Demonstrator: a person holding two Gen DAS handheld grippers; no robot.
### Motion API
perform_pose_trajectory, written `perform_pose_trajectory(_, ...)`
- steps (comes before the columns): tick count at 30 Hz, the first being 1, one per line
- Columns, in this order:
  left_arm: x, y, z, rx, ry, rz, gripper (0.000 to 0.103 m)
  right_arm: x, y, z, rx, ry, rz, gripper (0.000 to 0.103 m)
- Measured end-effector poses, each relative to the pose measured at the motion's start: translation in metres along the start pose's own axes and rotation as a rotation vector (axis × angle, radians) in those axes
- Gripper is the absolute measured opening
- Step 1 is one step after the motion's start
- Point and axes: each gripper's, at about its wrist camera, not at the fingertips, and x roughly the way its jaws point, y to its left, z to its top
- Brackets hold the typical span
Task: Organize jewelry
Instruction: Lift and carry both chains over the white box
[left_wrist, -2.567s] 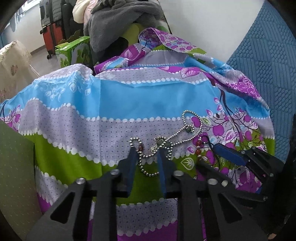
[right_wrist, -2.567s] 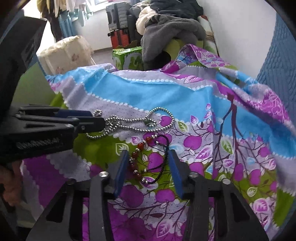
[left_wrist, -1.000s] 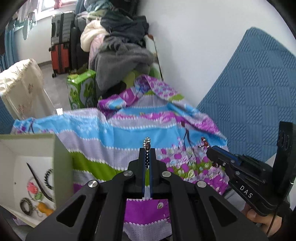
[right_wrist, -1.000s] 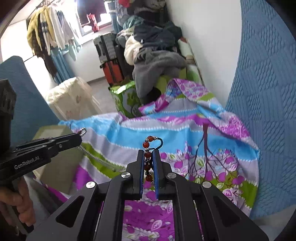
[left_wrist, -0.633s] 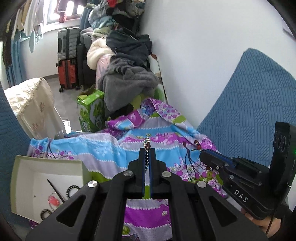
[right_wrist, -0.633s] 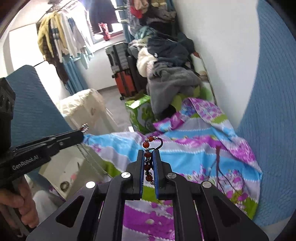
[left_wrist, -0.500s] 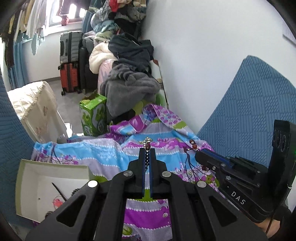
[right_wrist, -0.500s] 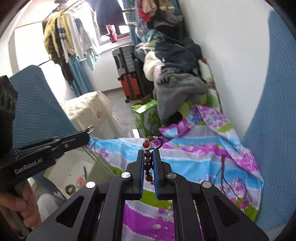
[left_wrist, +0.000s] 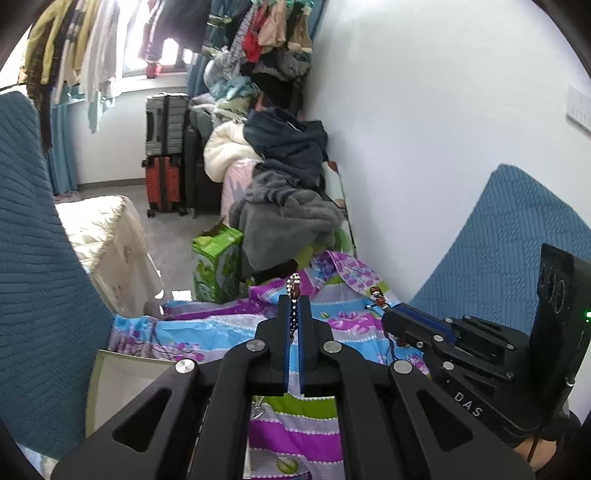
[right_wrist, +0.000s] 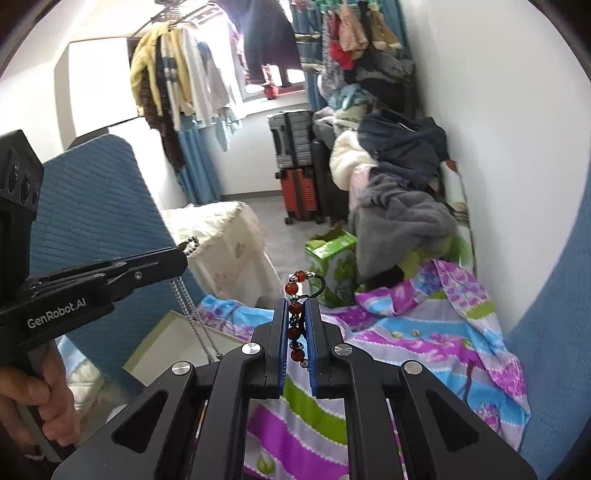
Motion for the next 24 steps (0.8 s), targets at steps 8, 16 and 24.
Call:
perform_pose_trajectory(8,-0.023,0.04,-0.004,-0.038,-0.026,0.079,0.002,0.023,0.048,0.014,-0.044,-0.01,0.086,0.007)
perform_pose_trajectory(16,-0.034,0.096,-0.028,-0.129,-0.018,0.155,0.002,0.054,0.089,0.009,-0.097,0.029,0.146,0.007)
perform_pose_trajectory(24,-0.027,0.14,-0.063,-0.207,0.021,0.22,0.002,0.088,0.115,-0.005,-0.117,0.095,0.189,0.007)
